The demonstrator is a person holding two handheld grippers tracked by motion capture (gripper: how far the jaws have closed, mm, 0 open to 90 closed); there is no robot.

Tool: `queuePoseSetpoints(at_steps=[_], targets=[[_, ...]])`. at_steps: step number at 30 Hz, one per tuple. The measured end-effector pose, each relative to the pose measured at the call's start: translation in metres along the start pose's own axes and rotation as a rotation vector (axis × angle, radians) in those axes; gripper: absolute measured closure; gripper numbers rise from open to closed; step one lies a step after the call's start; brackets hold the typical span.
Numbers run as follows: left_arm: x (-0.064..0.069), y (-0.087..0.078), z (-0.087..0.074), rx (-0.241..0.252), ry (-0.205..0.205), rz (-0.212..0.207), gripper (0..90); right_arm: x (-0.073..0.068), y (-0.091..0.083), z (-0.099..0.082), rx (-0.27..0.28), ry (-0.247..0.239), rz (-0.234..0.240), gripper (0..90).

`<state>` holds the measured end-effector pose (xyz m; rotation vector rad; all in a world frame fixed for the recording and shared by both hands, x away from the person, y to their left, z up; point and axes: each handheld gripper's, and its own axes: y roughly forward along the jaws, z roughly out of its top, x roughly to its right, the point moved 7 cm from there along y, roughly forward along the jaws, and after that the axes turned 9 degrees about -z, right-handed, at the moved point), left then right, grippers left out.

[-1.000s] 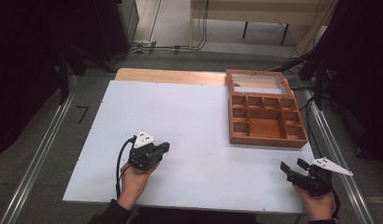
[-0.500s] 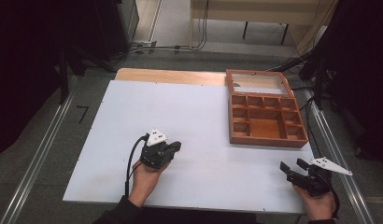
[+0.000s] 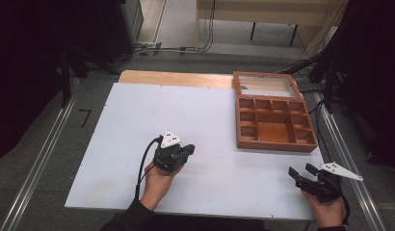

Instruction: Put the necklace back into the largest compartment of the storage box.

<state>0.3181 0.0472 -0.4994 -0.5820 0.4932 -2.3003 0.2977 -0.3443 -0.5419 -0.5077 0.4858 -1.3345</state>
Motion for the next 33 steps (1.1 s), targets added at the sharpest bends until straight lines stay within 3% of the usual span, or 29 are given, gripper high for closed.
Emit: queuePoseSetpoints(at_steps=[33], targets=[[0.026,0.045,0.026,-0.011,0.030,-0.048,86.8,-0.003,0.004,-0.002,-0.027,-0.014,0.014,20.2]])
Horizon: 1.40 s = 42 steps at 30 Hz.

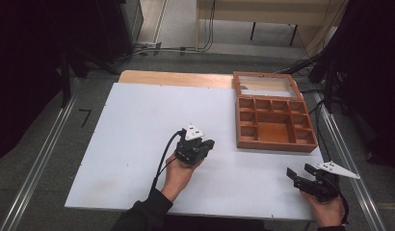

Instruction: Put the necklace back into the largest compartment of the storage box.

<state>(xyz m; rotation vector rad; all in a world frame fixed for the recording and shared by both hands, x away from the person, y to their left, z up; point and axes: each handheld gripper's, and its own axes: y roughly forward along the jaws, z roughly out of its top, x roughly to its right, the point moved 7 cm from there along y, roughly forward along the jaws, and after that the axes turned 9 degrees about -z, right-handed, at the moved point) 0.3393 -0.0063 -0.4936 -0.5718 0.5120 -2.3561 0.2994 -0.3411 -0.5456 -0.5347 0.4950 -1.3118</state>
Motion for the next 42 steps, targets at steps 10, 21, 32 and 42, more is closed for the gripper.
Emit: queuePoseSetpoints(at_steps=[10,21,32,42], targets=[[0.008,0.012,0.008,0.000,0.006,-0.020,86.8,-0.001,0.001,0.000,-0.005,-0.009,0.003,20.1],[0.016,0.023,0.015,-0.007,0.019,-0.036,86.8,-0.002,0.002,0.000,-0.008,-0.016,0.000,19.2],[0.024,0.036,0.025,-0.010,0.031,-0.048,86.8,-0.004,0.003,0.001,-0.007,-0.025,0.000,18.7],[0.029,0.047,0.031,-0.020,0.042,-0.055,86.8,-0.004,0.002,0.001,-0.004,-0.029,-0.005,18.5]])
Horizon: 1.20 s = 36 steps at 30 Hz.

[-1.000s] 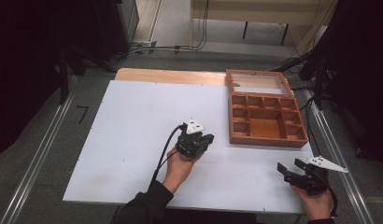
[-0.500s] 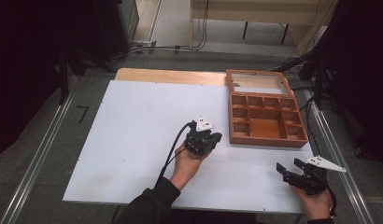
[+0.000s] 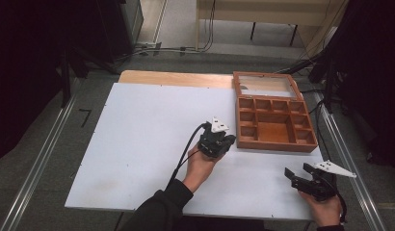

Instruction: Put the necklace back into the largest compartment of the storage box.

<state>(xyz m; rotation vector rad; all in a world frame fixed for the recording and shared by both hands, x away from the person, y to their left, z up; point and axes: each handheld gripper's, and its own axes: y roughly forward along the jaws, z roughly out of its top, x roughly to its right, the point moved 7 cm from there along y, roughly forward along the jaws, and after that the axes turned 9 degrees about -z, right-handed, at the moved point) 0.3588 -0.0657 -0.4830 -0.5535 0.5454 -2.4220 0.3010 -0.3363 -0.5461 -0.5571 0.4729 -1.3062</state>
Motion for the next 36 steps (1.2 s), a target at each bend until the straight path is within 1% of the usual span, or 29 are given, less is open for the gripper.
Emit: queuePoseSetpoints(at_steps=[8,15,18,27,36], targets=[[0.003,0.008,0.006,-0.005,0.001,-0.011,86.8,-0.001,0.000,0.000,0.000,0.001,0.002,18.3],[0.006,0.017,0.013,-0.007,0.008,-0.009,86.8,-0.001,0.000,0.000,0.000,0.001,0.006,18.3],[0.007,0.021,0.016,-0.018,0.019,-0.007,86.8,-0.002,0.000,0.000,-0.001,0.003,0.009,18.3],[0.010,0.030,0.024,-0.023,0.032,-0.006,86.8,-0.002,0.000,0.000,-0.001,0.004,0.013,18.3],[0.015,0.044,0.031,-0.035,0.046,-0.009,86.8,-0.003,0.000,0.000,-0.003,0.001,0.019,18.3]])
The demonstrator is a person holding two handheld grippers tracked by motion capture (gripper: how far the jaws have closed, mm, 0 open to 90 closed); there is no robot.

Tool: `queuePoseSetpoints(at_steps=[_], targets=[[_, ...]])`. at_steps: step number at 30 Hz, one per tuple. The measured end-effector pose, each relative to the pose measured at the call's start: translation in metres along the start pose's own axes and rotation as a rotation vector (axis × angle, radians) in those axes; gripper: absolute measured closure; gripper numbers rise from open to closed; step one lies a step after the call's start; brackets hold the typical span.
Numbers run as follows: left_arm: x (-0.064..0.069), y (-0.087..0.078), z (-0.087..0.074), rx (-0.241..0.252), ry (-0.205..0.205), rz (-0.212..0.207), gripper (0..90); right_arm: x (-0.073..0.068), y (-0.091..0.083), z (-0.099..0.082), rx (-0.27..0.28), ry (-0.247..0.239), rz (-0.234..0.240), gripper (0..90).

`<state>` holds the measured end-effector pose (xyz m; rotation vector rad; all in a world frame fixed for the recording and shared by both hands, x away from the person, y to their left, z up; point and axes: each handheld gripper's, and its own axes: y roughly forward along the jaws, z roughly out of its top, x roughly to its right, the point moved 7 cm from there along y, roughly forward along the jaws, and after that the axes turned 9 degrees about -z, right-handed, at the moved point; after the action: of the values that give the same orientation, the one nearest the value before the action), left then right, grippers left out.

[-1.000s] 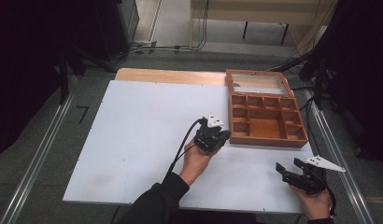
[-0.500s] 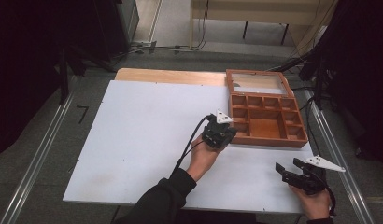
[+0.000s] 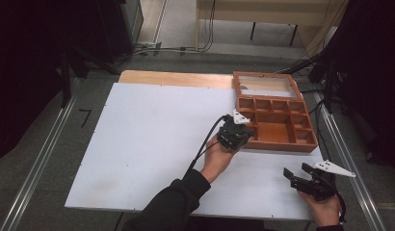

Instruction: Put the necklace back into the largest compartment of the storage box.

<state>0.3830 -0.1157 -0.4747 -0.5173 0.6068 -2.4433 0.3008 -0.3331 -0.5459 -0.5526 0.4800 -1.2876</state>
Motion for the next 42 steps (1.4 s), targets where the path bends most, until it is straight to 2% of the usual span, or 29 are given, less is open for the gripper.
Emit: queuePoseSetpoints(at_steps=[13,26,42], targets=[[0.007,0.019,0.014,-0.009,0.026,-0.001,86.8,-0.001,0.000,0.000,0.000,-0.002,0.005,18.3],[0.008,0.034,0.020,-0.031,0.039,0.006,86.8,-0.001,0.001,0.000,0.003,-0.004,0.009,18.2],[0.015,0.056,0.036,-0.042,0.055,-0.003,86.8,-0.001,0.001,0.000,0.002,-0.005,0.016,18.3]])
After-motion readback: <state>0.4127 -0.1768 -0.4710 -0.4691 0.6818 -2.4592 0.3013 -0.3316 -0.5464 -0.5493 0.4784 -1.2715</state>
